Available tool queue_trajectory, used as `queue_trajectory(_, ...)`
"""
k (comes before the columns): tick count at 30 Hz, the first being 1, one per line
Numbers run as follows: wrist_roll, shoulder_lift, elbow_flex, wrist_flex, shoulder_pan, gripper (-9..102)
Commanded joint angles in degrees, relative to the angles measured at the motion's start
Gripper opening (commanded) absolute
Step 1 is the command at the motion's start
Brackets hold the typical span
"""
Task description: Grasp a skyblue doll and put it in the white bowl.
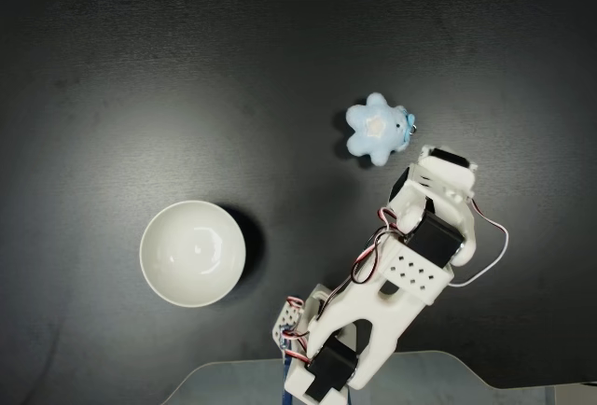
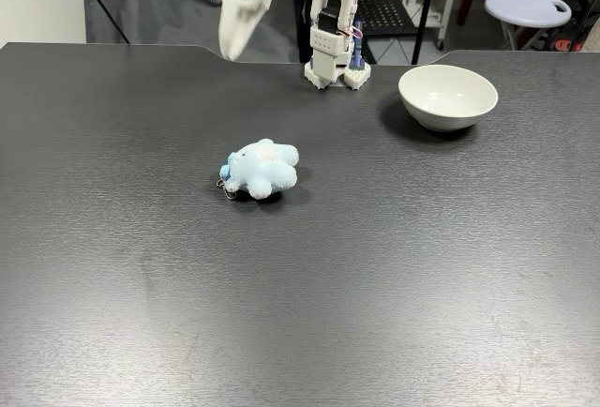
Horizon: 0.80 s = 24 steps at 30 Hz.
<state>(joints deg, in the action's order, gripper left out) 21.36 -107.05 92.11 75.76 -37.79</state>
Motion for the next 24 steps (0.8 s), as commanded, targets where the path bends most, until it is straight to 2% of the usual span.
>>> queue_trajectory(1, 8.00, -1.14, 2.81, 0.18, -0.26, 5)
queue_trajectory(9, 8.61, -1.41, 2.37, 0.09, -0.97, 5)
queue_trajectory(15, 10.55, -1.32, 2.64, 0.18, 3.78, 6)
queue_trajectory(17, 17.31, -1.41, 3.08, 0.35, 6.24, 6)
queue_trajectory(21, 38.85, -1.41, 2.81, 2.20, 10.81, 6)
queue_trajectory(24, 47.64, -1.23, 2.37, 2.46, 11.07, 6)
